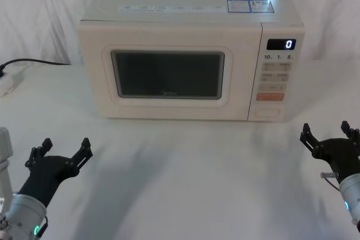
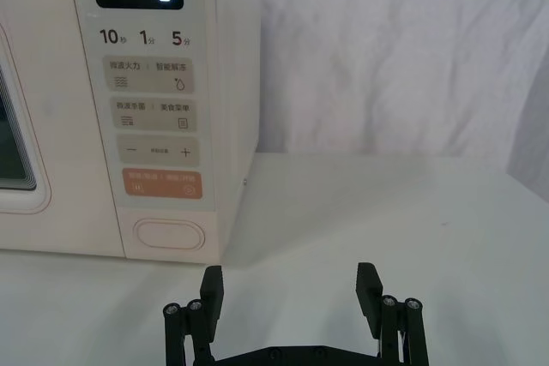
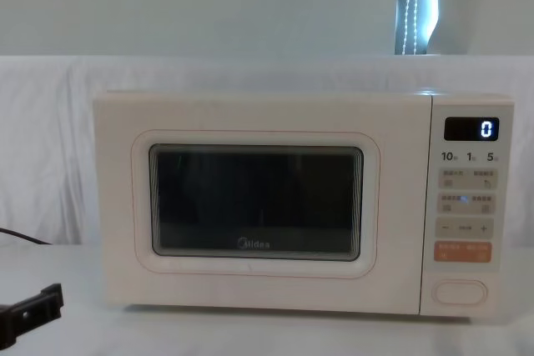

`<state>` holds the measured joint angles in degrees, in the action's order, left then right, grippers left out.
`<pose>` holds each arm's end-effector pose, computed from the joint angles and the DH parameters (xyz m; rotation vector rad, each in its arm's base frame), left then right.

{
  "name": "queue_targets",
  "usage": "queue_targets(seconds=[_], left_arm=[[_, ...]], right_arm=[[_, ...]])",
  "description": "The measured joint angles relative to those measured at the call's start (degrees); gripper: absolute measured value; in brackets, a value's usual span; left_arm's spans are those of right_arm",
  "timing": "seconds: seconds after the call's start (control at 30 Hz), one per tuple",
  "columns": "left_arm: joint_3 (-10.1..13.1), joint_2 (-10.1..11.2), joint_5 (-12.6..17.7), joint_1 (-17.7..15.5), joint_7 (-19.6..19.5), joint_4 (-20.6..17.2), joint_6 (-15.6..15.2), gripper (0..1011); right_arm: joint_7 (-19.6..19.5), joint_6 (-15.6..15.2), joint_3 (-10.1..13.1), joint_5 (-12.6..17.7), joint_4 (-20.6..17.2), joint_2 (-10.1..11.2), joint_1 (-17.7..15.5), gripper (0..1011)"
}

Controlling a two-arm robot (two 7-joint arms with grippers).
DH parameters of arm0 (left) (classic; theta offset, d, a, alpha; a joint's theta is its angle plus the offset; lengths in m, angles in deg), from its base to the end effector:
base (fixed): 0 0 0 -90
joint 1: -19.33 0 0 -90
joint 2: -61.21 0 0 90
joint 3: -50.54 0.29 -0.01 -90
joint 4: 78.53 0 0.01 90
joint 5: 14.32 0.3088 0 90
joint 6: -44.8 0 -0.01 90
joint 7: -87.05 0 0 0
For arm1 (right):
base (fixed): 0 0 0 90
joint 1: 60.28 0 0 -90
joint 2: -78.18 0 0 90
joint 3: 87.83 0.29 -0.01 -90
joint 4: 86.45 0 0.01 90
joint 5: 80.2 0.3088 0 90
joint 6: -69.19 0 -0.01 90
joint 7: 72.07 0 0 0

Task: Press the button to open the microwave door with one hand; close the microwave door with the other hand.

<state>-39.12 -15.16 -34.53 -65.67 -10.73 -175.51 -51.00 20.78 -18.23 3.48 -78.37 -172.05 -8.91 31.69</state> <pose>0.3042 0.0595 -0.2829 -0.0415 0.1419 1.3907 0.3379 -0.0239 -0.3117 -0.0117 -0.0167 -1.5469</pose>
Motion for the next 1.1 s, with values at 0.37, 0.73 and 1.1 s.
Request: queue_targets(seconds=[0.37,0.73,1.1], left_arm=[[0.1,0.0,0.1,0.0,0.0,0.1,-0.1,1001],[0.1,0.0,0.1,-0.1,-0.1,-0.1,-0.1,1001],[0.1,0.0,0.1,-0.1,-0.1,-0.1,-0.1,1001]], right_arm=[[0.0,0.0,0.0,0.0,0.0,0.0,0.0,1002],[0.0,0.0,0.0,0.0,0.0,0.0,0.0,1002],[0.0,0.0,0.0,0.0,0.0,0.0,0.0,1002]])
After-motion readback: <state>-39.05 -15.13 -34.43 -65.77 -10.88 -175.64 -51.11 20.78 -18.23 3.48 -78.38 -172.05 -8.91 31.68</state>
